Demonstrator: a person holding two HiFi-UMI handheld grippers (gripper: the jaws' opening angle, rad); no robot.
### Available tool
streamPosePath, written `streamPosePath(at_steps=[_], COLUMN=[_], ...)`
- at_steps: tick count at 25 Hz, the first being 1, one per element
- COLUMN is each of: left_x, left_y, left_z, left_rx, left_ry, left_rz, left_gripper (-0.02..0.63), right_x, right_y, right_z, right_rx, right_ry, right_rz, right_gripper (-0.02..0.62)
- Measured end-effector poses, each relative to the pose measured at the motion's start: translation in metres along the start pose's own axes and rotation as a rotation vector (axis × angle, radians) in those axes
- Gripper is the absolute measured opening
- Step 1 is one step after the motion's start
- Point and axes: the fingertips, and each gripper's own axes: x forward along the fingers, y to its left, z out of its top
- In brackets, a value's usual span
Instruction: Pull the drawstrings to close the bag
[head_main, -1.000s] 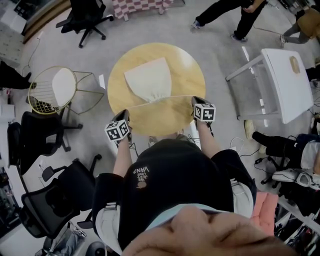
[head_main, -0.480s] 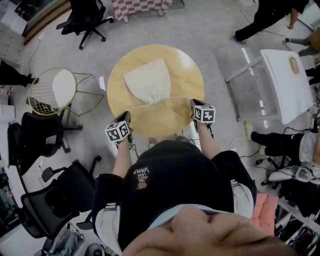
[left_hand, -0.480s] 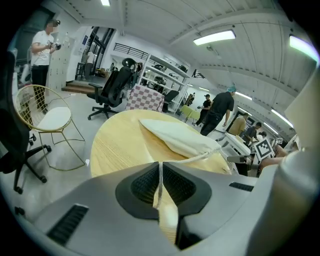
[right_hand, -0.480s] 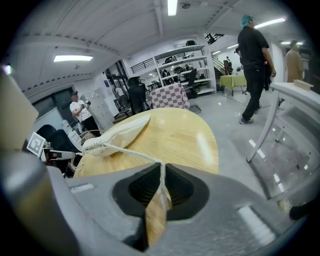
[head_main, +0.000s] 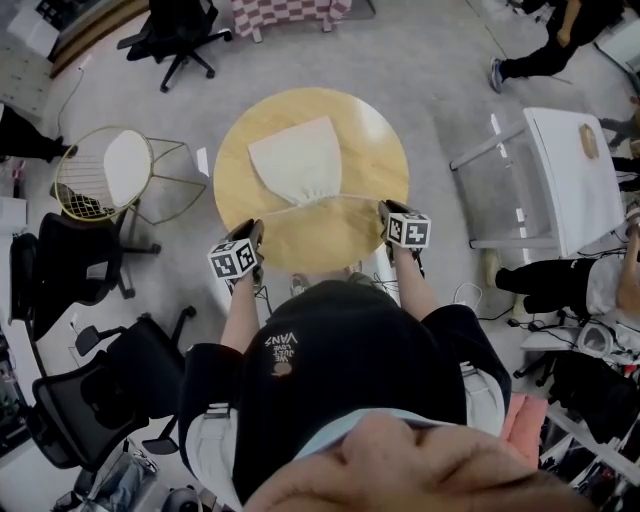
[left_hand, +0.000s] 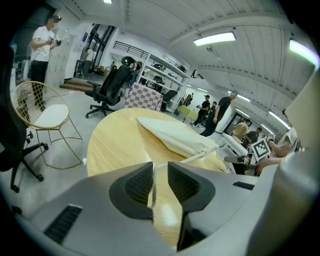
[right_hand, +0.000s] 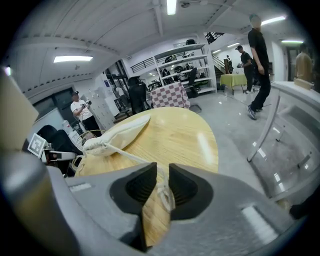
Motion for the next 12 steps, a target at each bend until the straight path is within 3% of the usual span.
streamPosePath(at_steps=[12], left_x=[-0.007], left_y=[0.002], left_z=[0.013], left_rx=[0.012], left_ry=[-0.054], left_rz=[0.004], left_gripper=[0.121], right_x=[-0.003], right_y=[0.003], right_z=[0.017], right_rx=[0.006], right_ry=[-0.054], right_rz=[-0.002], right_gripper=[0.131])
